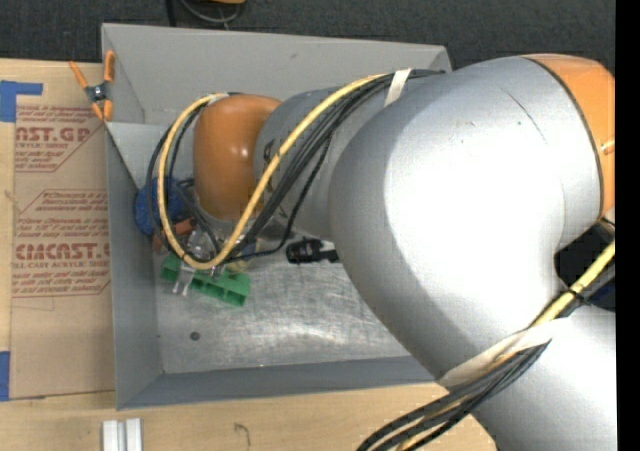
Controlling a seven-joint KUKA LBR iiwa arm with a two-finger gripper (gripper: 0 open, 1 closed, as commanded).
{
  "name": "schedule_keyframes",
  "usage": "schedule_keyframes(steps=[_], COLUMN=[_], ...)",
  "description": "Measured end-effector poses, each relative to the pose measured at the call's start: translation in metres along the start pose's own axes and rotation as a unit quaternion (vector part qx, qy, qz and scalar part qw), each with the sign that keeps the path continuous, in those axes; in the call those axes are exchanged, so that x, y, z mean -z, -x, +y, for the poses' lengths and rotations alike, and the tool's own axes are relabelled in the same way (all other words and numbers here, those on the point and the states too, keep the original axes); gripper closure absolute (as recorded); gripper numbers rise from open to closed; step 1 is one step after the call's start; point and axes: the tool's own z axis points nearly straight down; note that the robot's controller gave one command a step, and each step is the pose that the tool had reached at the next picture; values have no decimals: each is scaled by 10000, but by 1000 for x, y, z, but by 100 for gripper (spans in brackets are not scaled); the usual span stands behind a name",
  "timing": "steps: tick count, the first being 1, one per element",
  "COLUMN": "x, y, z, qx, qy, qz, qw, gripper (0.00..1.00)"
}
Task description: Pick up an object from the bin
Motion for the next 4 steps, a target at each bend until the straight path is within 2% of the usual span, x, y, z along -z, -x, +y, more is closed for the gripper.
schedule_keyframes(steps=[1, 2, 3, 4], x=[52, 116, 116, 65], y=[7, 7, 8, 6], z=[4, 22, 25, 19], qx=[826, 356, 390, 1010], qy=[-38, -8, 30, -38], qz=[40, 11, -26, 39], qw=[9966, 9994, 9992, 9949], gripper=[100, 100, 100, 100])
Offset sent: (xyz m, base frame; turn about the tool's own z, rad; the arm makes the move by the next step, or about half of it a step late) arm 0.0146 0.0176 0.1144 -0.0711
